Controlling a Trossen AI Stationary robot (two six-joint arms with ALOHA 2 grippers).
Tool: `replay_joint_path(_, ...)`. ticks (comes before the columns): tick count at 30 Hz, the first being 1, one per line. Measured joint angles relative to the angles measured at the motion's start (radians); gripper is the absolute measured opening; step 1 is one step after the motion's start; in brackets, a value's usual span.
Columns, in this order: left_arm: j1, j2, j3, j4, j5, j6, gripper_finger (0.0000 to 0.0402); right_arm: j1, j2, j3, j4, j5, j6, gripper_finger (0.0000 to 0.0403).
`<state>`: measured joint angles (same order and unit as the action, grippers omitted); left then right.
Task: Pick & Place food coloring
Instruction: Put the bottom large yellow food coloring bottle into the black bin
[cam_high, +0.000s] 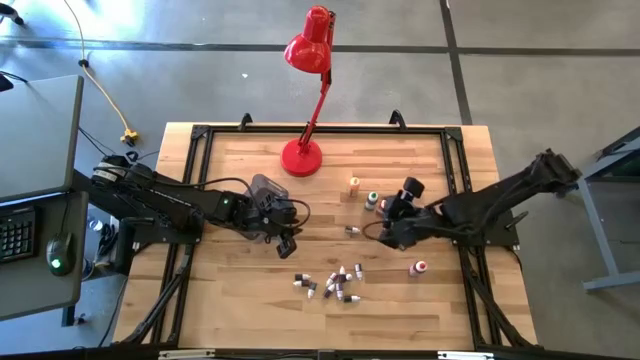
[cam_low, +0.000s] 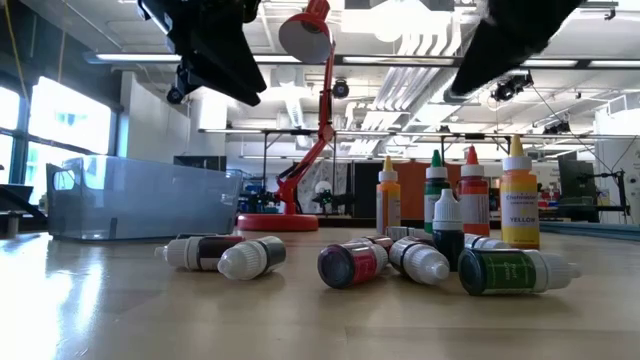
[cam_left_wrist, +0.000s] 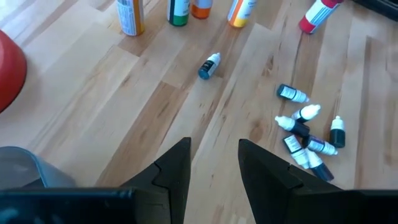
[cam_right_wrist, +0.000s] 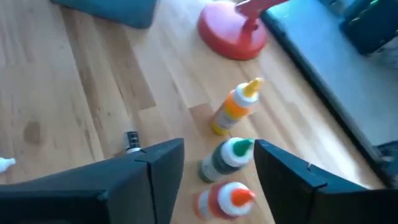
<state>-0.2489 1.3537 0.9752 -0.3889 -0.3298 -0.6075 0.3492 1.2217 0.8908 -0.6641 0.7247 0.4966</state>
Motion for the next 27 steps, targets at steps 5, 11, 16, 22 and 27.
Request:
replay_joint_path(5, 0.0, 0.0, 0.0, -0.001, -0.003, -0.003, 0.0131, -0.037, 0.0, -0.036, 0.102, -0.099, -0.067, 0.0214)
replay_joint_path(11, 0.0, 0.0, 0.0, -0.002, -0.002, -0.005, 0.0131, -0.034, 0.0, -0.016, -0.107, -0.24, 0.122, 0.0217)
replay_joint_path(16, 0.0, 0.0, 0.0, -0.002, -0.02, -0.005, 0.0131, -0.036, 0.0, -0.063, -0.159, -0.255, 0.248, 0.0218)
replay_joint_path(22, 0.0, 0.0, 0.0, -0.002, -0.022, -0.003, 0.0131, -0.035, 0.0, -0.156, -0.036, -0.338, 0.255, 0.0218)
replay_joint_path(27, 0.0, 0.0, 0.0, -0.002, -0.022, -0.003, 0.0131, -0.035, 0.0, -0.199, -0.009, -0.347, 0.255, 0.0217)
